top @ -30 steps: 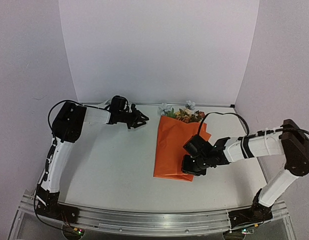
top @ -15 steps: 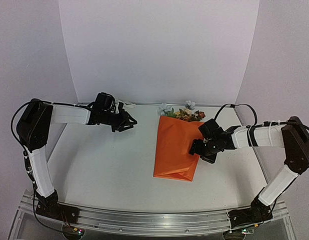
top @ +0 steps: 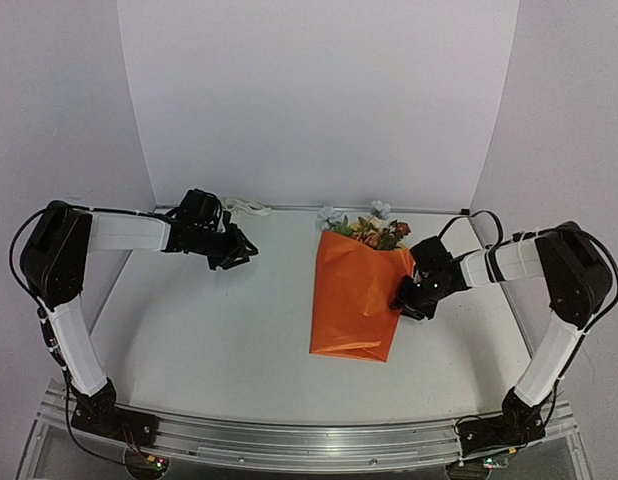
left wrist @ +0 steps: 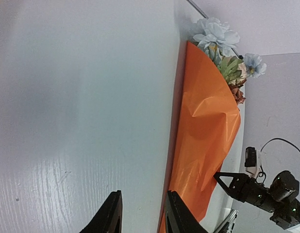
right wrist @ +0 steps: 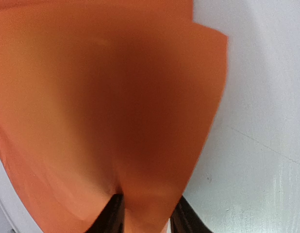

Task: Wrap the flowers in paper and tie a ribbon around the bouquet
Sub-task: Move the ribbon to the corner of the board.

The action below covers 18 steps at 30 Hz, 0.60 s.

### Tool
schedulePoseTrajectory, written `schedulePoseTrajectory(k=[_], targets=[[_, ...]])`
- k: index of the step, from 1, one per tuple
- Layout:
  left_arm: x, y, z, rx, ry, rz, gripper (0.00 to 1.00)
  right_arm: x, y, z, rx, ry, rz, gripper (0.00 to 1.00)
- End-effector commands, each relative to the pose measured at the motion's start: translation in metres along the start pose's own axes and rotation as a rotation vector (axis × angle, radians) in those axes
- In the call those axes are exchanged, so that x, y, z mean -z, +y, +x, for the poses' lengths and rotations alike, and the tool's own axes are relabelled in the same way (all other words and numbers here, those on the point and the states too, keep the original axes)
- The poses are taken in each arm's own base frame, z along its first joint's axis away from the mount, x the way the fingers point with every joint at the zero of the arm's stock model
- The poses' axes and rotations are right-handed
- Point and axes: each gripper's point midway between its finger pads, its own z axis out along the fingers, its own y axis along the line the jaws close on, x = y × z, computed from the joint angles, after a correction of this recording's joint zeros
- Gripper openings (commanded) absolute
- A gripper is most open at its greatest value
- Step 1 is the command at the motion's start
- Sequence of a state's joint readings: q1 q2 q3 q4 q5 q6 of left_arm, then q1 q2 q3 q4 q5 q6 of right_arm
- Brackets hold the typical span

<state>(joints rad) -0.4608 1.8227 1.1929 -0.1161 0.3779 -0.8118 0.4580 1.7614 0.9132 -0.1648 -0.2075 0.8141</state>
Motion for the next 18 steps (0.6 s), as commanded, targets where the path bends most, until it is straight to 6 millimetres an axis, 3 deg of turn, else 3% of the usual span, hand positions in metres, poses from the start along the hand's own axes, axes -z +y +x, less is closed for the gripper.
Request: schedulePoseTrajectory(k=[1, 5, 11, 16, 18], targets=[[0.027, 0.005, -0.025, 0.021, -0.095, -0.030, 0.33, -0.002, 0.015, -0.026, -0.020, -0.032, -0.065, 0.19], [0.034, 0.015, -0.040, 0.039, -0.133, -0.057, 0.33, 0.002, 0.015, -0.049, -0.047, -0.075, -0.067, 0.07], [0.037, 0.033, -0.074, 0.069, -0.192, -0.077, 0.34, 0.001, 0.014, -0.079, -0.081, -0.122, -0.055, 0.01], [0.038, 0.054, -0.122, 0.050, -0.255, -0.140, 0.34, 0.001, 0.007, -0.087, -0.102, -0.162, -0.019, 0.00], [0.038, 0.074, -0.139, 0.051, -0.285, -0.219, 0.34, 0.003, 0.004, -0.088, -0.108, -0.172, -0.007, 0.01]])
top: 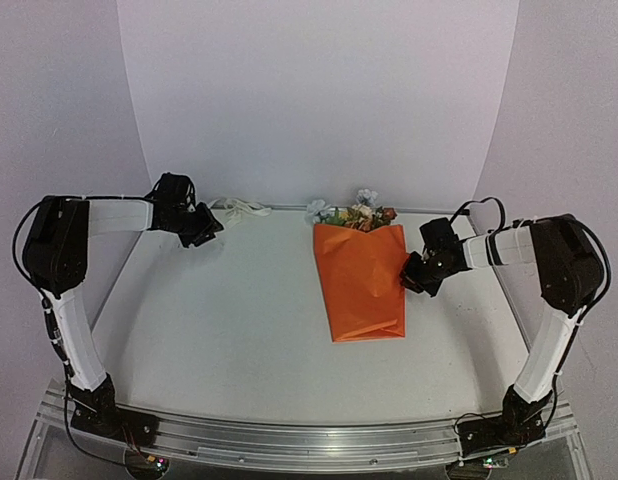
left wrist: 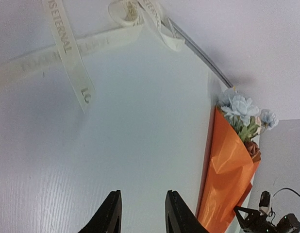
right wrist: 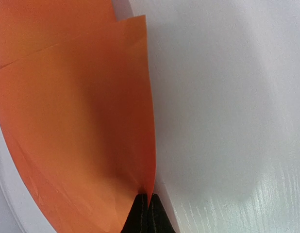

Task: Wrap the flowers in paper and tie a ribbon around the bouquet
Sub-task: Move the ribbon to the corner of the board.

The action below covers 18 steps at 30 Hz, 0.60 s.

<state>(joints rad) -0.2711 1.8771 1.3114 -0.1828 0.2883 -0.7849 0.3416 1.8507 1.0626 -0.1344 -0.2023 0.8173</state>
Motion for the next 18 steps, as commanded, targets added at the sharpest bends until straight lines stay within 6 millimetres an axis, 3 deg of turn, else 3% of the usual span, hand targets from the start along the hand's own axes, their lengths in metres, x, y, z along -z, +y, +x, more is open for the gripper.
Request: schedulePoseTrajectory(k=[1, 3, 6, 9, 13, 18], targets=[[-0.006, 0.021, -0.057, -0.049, -0.120, -0.117, 0.34, 0.002, -0.002, -0.013, -0.013, -0.060, 0.030, 0.01], [-0.011, 0.038, -0.078, -0.041, -0.161, -0.184, 0.37, 0.001, -0.005, -0.011, -0.012, -0.059, 0.040, 0.02], [-0.034, 0.055, -0.096, -0.113, -0.169, -0.254, 0.39, 0.002, -0.007, -0.009, -0.007, -0.053, 0.038, 0.08], [-0.057, 0.057, -0.115, -0.199, -0.174, -0.288, 0.41, 0.007, -0.004, -0.009, 0.010, -0.056, 0.025, 0.24], [-0.082, 0.060, -0.124, -0.272, -0.168, -0.301, 0.44, 0.020, 0.002, -0.012, 0.035, -0.074, 0.001, 0.45], [-0.109, 0.047, -0.123, -0.400, -0.189, -0.333, 0.51, 0.035, 0.014, -0.017, 0.054, -0.087, -0.030, 0.56]])
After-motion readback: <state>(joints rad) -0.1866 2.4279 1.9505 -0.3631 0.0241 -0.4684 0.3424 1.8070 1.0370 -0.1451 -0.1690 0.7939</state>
